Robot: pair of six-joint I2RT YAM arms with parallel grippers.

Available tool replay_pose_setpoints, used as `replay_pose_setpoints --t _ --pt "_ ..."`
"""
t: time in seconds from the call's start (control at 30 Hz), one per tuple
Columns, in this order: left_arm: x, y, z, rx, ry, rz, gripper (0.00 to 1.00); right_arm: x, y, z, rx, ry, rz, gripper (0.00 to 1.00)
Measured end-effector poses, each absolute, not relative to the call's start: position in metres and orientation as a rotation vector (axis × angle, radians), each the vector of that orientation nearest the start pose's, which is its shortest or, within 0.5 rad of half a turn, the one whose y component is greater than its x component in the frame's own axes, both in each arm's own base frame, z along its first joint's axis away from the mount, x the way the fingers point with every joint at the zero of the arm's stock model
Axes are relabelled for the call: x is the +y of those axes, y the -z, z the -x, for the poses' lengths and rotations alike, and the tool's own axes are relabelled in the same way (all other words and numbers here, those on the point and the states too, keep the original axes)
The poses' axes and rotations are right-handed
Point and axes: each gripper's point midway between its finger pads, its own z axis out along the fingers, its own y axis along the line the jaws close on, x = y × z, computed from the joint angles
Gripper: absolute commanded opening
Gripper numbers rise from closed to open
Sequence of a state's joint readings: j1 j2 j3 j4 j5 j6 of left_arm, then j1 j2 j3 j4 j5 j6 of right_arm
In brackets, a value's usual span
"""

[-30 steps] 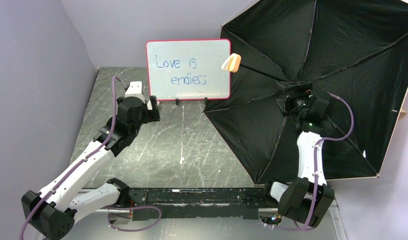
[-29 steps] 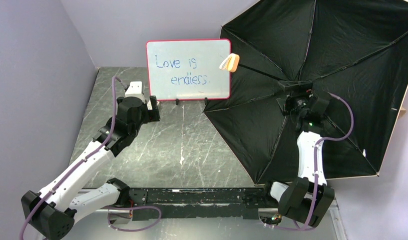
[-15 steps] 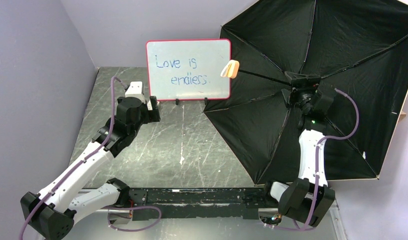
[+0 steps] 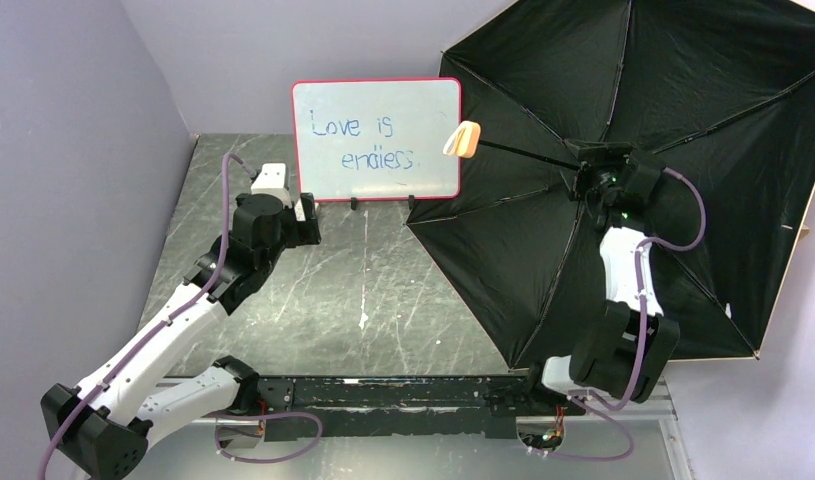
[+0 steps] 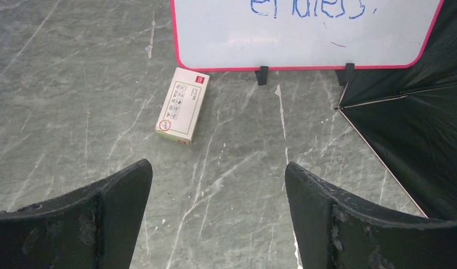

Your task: Put away the umbrella

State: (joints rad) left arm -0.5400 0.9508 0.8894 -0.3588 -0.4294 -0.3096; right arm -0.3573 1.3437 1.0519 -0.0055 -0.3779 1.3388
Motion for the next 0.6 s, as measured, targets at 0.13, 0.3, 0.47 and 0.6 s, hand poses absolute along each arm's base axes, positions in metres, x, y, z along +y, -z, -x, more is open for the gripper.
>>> replay_pose_setpoints --t 0.13,0.3,0.47,0.6 --pt "-0.111 -0.239 -0.303 1.954 0.137 0.046 0.91 -0.051 -0.278 -0.44 1.509 -1.013 -1.285 0.54" --pt "-0.111 -0.239 -0.303 1.955 0.137 0.046 0.91 -0.052 -0.267 -0.449 1.518 -1.008 -1.293 0.4" --pt "-0.11 -0.238 -0.303 1.958 0.134 0.045 0.91 -0.052 -0.257 -0.457 1.51 -1.045 -1.342 0.2" --pt "-0.11 -0.238 -0.302 1.959 0.133 0.044 0.91 -0.049 -0.261 -0.458 1.493 -1.081 -1.382 0.09"
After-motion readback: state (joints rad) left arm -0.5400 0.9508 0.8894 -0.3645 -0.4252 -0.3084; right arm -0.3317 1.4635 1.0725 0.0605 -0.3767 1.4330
